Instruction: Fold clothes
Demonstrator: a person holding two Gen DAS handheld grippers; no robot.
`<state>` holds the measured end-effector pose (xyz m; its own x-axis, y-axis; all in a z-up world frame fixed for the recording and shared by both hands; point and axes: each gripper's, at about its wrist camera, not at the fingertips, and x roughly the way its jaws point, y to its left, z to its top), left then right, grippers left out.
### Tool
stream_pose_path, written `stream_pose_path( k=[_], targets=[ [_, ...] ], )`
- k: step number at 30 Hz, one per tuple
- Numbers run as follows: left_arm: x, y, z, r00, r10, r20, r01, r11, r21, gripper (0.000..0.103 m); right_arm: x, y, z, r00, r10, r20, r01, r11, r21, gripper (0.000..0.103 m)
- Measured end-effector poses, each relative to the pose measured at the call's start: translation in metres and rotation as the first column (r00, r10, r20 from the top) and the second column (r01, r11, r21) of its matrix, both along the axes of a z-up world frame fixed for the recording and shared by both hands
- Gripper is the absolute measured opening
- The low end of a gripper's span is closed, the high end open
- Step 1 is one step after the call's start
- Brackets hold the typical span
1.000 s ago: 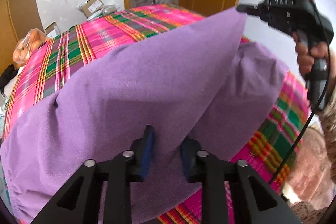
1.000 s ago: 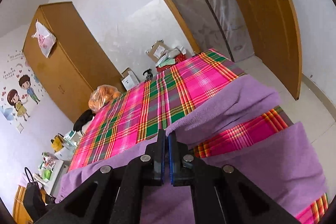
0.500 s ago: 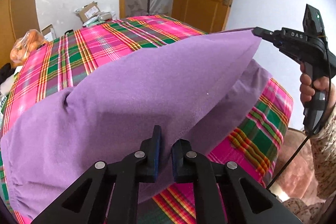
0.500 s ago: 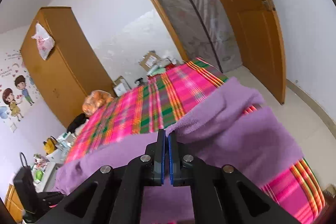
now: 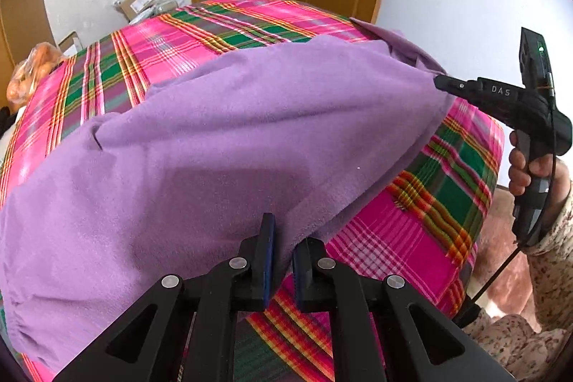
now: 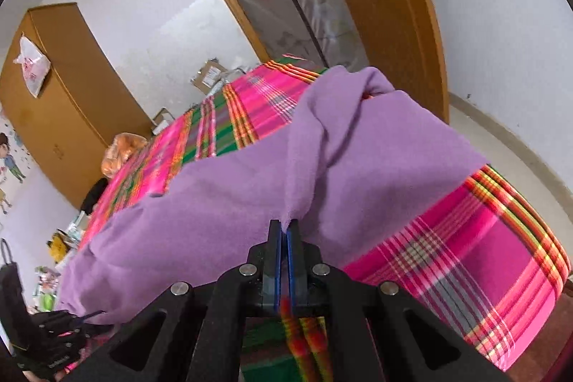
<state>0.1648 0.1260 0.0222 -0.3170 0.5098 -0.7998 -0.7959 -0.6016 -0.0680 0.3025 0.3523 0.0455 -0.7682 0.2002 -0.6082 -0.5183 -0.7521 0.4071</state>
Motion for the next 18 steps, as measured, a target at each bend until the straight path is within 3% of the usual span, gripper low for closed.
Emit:
stream_pose_path(
  k=[9, 18],
  targets=[
    [-0.003, -0.005, 0.010, 1.000, 0.009, 0.014, -0.009, 0.999, 0.035, 0.009, 0.010, -0.009, 0.015, 0.999, 0.003, -0.035, -0.001, 0.999, 0.052, 0.003],
    [-0.002, -0.004, 0.001, 1.000, 0.002, 0.030, -0.002, 1.000, 0.009, 0.008, 0.009, -0.008, -0.005, 1.000, -0.014, 0.022, 0.013, 0.999, 0.038, 0.003]
  ],
)
